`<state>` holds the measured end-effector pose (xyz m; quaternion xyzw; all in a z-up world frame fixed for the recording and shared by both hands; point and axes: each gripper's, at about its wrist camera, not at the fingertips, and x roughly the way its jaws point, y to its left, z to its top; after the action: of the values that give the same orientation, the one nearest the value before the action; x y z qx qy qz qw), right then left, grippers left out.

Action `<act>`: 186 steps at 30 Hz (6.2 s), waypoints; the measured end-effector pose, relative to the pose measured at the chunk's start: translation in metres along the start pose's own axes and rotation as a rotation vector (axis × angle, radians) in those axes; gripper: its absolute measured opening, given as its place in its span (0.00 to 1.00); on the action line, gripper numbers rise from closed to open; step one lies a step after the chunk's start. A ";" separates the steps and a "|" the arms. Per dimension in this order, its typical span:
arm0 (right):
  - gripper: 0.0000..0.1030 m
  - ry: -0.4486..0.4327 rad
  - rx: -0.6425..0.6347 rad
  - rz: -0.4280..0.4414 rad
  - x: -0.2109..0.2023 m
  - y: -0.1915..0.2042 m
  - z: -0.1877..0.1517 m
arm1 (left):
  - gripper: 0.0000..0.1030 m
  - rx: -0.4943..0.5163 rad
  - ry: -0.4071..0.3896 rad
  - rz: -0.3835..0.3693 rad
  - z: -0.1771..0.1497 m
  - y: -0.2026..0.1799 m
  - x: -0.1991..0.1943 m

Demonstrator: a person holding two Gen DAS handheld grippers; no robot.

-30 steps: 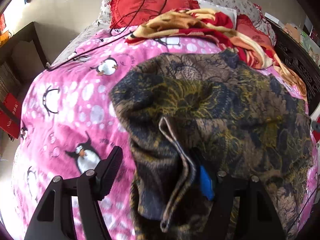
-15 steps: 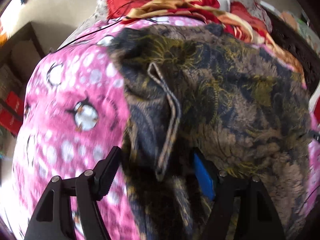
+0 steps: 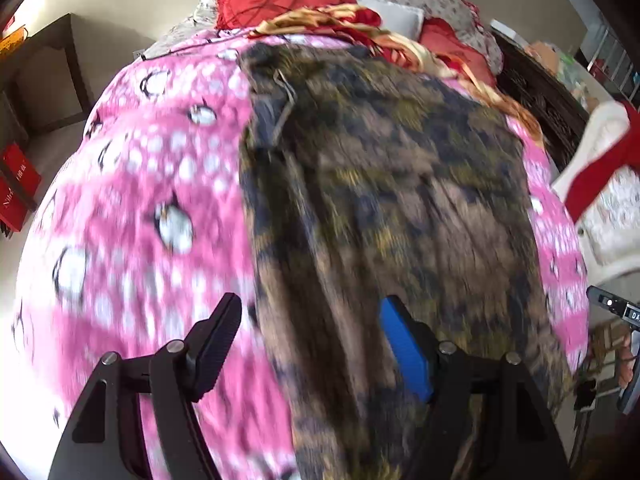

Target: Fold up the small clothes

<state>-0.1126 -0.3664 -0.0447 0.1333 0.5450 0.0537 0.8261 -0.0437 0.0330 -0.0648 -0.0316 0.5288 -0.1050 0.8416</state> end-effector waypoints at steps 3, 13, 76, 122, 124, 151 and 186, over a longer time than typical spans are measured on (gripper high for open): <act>0.37 0.033 -0.042 -0.021 -0.001 0.007 -0.035 | 0.74 0.031 0.032 0.007 -0.027 -0.007 -0.003; 0.16 0.116 -0.116 0.013 0.019 0.028 -0.113 | 0.74 0.007 0.092 0.015 -0.085 0.008 -0.016; 0.17 0.202 -0.096 0.162 0.014 0.035 -0.137 | 0.04 0.106 0.122 0.131 -0.141 -0.002 -0.022; 0.00 -0.256 -0.016 0.323 -0.046 0.016 0.064 | 0.07 0.017 -0.172 -0.108 0.047 -0.016 -0.071; 0.00 -0.274 -0.015 0.316 -0.042 0.017 0.082 | 0.07 0.014 -0.180 -0.117 0.065 -0.015 -0.065; 0.16 -0.292 -0.039 0.161 0.056 -0.002 0.262 | 0.52 0.003 -0.144 -0.054 0.260 0.024 0.041; 0.29 0.034 -0.281 0.354 0.226 0.241 0.268 | 0.73 0.053 0.036 -0.148 0.115 0.041 0.084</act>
<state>0.2362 -0.1256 -0.0787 0.1095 0.5139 0.2755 0.8050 0.1009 0.0490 -0.0952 -0.0466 0.5370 -0.1816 0.8225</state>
